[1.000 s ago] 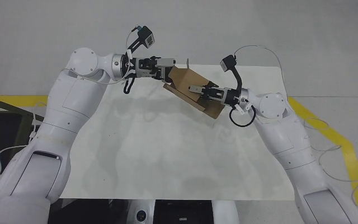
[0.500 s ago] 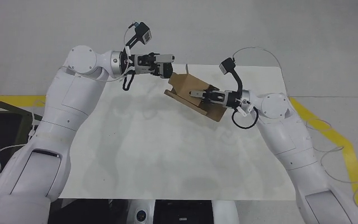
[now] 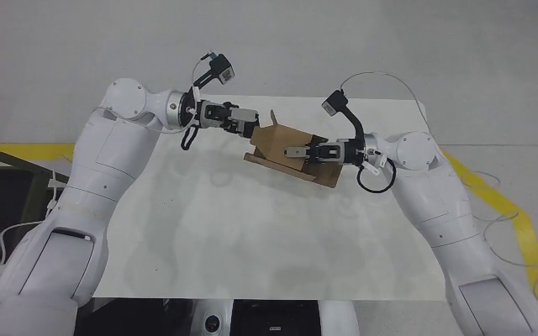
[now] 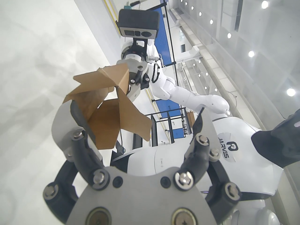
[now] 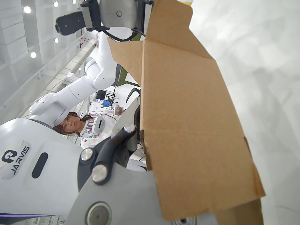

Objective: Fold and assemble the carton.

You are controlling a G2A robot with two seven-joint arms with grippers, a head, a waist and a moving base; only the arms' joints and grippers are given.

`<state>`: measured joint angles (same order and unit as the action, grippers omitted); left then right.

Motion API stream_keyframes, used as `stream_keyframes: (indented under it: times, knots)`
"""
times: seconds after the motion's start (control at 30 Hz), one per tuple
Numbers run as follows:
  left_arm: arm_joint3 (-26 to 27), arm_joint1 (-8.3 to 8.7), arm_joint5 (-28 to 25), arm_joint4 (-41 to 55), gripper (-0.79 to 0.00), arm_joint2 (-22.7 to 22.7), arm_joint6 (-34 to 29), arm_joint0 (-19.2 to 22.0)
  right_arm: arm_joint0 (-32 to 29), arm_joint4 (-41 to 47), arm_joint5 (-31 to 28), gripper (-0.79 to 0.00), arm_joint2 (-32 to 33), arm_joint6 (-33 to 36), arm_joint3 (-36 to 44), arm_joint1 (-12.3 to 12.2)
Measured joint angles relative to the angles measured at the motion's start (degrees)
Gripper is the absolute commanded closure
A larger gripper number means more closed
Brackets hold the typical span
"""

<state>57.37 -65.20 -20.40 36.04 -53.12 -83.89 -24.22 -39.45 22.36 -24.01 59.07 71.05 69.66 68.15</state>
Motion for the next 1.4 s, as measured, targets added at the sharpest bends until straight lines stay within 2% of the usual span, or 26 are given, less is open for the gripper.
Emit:
stream_keyframes:
  times: [0.2, 0.4, 0.57, 1.03, 1.4]
  knots:
    - [7.15, 1.00, 1.94, -2.07, -0.785, -0.94, -1.89, -3.54, 1.59, 1.27, -0.92, 0.000, -0.57, 0.92, -2.20, 0.30]
    - [10.39, 1.83, 3.15, -4.50, -0.785, -2.31, -1.40, -5.81, 2.56, 3.40, -1.67, 0.000, -1.00, 2.98, -3.21, 0.52]
    - [11.22, 2.00, 3.70, -3.73, -0.785, -2.93, -1.00, -6.74, 2.84, 3.82, -2.12, 0.000, -1.28, 2.80, -3.84, 0.66]
    - [12.02, 2.21, 4.93, -2.50, -0.785, -3.46, -2.70, -8.23, 2.49, 2.97, -3.44, 0.000, -0.26, -3.23, -4.38, 0.75]
    - [12.31, 1.51, 4.85, -1.48, -0.785, -1.87, -2.40, -8.03, 1.95, 2.61, -3.13, 0.000, -2.01, -6.92, -3.08, 1.50]
